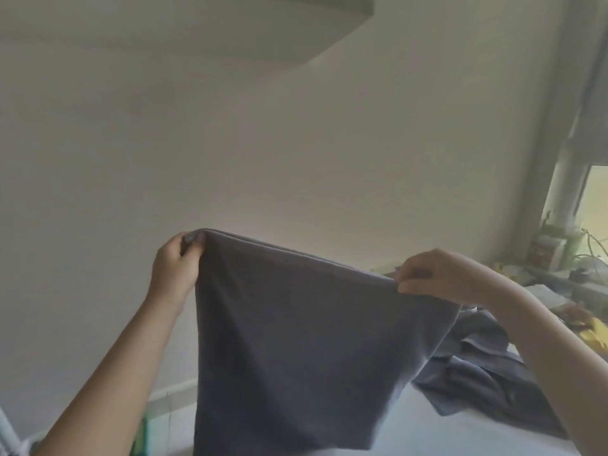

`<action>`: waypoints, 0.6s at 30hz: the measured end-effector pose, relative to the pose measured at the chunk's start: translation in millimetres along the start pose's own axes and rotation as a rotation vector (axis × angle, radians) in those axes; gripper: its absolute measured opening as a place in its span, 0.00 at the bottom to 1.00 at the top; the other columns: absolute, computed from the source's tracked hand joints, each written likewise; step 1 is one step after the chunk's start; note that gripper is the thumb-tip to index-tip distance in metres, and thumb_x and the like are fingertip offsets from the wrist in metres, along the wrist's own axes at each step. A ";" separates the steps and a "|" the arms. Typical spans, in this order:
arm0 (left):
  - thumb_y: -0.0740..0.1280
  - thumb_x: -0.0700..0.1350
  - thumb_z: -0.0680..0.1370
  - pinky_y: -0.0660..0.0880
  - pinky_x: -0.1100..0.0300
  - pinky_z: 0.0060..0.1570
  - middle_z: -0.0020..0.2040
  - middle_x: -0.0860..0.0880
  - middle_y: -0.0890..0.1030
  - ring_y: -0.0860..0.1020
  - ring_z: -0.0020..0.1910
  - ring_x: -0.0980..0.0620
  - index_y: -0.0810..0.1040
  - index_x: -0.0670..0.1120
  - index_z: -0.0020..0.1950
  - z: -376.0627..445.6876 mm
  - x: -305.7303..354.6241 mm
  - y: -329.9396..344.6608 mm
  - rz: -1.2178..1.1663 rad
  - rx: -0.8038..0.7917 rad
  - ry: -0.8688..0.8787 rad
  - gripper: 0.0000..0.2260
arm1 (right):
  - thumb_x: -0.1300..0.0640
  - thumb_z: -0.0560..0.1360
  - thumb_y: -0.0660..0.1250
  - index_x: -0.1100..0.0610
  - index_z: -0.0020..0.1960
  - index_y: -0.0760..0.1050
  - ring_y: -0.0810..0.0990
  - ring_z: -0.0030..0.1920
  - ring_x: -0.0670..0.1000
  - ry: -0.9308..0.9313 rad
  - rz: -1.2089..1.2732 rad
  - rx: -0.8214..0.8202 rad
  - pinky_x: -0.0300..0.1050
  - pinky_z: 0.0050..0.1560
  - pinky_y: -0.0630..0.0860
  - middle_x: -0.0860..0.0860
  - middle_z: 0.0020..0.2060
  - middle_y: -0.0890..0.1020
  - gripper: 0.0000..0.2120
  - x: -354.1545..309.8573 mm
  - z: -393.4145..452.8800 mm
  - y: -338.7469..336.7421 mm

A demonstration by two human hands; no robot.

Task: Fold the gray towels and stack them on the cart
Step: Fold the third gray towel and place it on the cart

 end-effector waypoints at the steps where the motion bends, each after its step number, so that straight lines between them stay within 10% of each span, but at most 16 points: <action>1: 0.62 0.49 0.79 0.70 0.53 0.49 0.44 0.48 0.79 0.75 0.45 0.49 0.78 0.46 0.49 0.1 1.5 1.0 0.009 0.002 0.002 0.08 | 0.53 0.71 0.73 0.38 0.34 0.75 0.78 0.38 0.36 0.011 -0.012 0.001 0.29 0.42 0.70 0.32 0.32 0.80 0.12 4.1 2.0 0.0; 8: 0.59 0.47 0.81 0.64 0.55 0.38 0.32 0.50 0.70 0.68 0.33 0.50 0.70 0.45 0.37 -3.7 18.7 -7.6 0.178 0.027 0.015 0.14 | 0.58 0.69 0.74 0.50 0.35 0.80 0.78 0.33 0.41 0.080 0.207 0.296 0.32 0.36 0.72 0.44 0.32 0.83 0.06 22.0 10.8 -38.7; 13: 0.59 0.46 0.82 0.79 0.60 0.27 0.43 0.47 0.74 0.78 0.34 0.47 0.73 0.42 0.53 16.5 -11.3 21.8 0.013 -0.005 -0.241 0.08 | 0.60 0.72 0.70 0.53 0.50 0.79 0.78 0.45 0.50 0.101 0.112 0.446 0.34 0.40 0.65 0.47 0.40 0.81 0.07 39.0 58.5 -35.2; 18: 0.59 0.43 0.82 0.79 0.50 0.43 0.55 0.40 0.74 0.80 0.40 0.44 0.71 0.39 0.56 37.4 -38.6 67.5 -0.195 -0.047 -0.396 0.08 | 0.61 0.75 0.67 0.59 0.52 0.81 0.79 0.54 0.56 0.178 0.052 0.489 0.38 0.47 0.65 0.55 0.50 0.83 0.08 71.9 104.3 -23.1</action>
Point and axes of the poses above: each hand's wrist, its own z-axis towards the middle knuckle, its own y-axis out of the palm, x = y × z, the point moved 9 cm from there along z, towards the middle knuckle
